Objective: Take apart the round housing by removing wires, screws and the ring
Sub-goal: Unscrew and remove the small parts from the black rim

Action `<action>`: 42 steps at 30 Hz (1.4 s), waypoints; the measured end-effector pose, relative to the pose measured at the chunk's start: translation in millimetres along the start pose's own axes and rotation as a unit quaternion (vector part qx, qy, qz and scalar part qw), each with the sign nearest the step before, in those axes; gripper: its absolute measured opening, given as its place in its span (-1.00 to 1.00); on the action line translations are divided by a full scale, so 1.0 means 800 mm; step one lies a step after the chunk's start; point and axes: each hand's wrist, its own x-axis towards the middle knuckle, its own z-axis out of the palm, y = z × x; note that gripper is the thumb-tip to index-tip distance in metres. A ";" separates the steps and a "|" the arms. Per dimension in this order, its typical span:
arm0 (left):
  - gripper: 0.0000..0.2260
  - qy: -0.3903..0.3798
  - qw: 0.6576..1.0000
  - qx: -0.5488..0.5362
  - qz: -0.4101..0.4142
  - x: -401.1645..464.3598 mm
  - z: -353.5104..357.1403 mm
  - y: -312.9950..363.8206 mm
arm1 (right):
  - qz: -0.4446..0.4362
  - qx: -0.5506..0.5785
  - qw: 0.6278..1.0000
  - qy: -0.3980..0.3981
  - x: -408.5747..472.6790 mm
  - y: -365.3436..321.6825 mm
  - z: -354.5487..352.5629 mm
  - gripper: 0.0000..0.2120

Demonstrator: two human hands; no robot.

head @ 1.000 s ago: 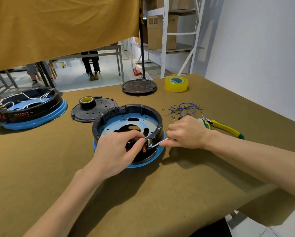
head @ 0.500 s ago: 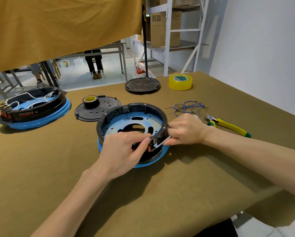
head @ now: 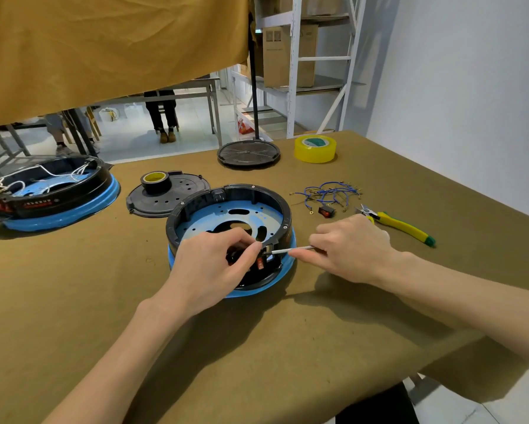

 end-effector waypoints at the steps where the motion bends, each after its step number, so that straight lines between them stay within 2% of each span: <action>1: -0.73 -0.002 1.000 0.000 -0.001 0.000 0.000 0.001 | -0.003 -0.007 1.000 0.003 0.001 0.000 -0.001 -0.36; 9: -0.75 -0.019 1.000 0.008 -0.006 0.001 -0.001 0.000 | -0.148 -0.007 0.987 0.059 0.055 0.035 0.018 -0.42; 11: -0.77 -0.024 1.000 0.006 -0.006 0.000 -0.001 -0.001 | -0.160 0.002 0.985 0.059 0.061 0.038 0.025 -0.41; 15: -0.72 -0.054 0.998 0.012 -0.005 0.000 -0.007 -0.003 | -0.104 0.016 0.994 0.023 0.041 0.032 0.022 -0.39; 19: -0.72 -0.071 0.997 0.021 -0.022 0.001 -0.010 -0.003 | 0.062 0.065 0.996 -0.026 0.006 0.002 -0.002 -0.35; 22: -0.70 -0.057 0.997 0.046 -0.030 0.001 -0.003 0.013 | 0.212 0.183 0.958 -0.060 -0.015 -0.022 -0.021 -0.27; 25: -0.72 -0.040 0.997 0.043 -0.052 0.008 0.005 0.033 | 0.292 0.274 0.911 -0.094 -0.025 -0.038 -0.046 -0.32; 28: -0.74 -0.048 0.995 -0.021 -0.087 0.018 0.008 0.041 | 0.311 0.317 0.878 -0.178 -0.030 -0.053 -0.065 -0.40; 30: -0.71 -0.091 0.988 -0.065 -0.105 0.023 0.005 0.039 | 0.322 0.358 0.847 -0.225 -0.035 -0.062 -0.072 -0.43; 33: -0.63 -0.163 0.976 -0.097 -0.107 0.029 -0.003 0.034 | 0.351 0.430 0.793 -0.252 -0.039 -0.072 -0.079 -0.47; 37: -0.62 -0.139 0.979 -0.093 -0.119 0.030 0.002 0.041 | 0.375 0.459 0.755 -0.279 -0.040 -0.078 -0.083 -0.49; 42: -0.80 -0.125 0.981 -0.090 -0.121 0.027 0.010 0.056 | 0.407 0.500 0.708 -0.287 -0.039 -0.091 -0.086 -0.48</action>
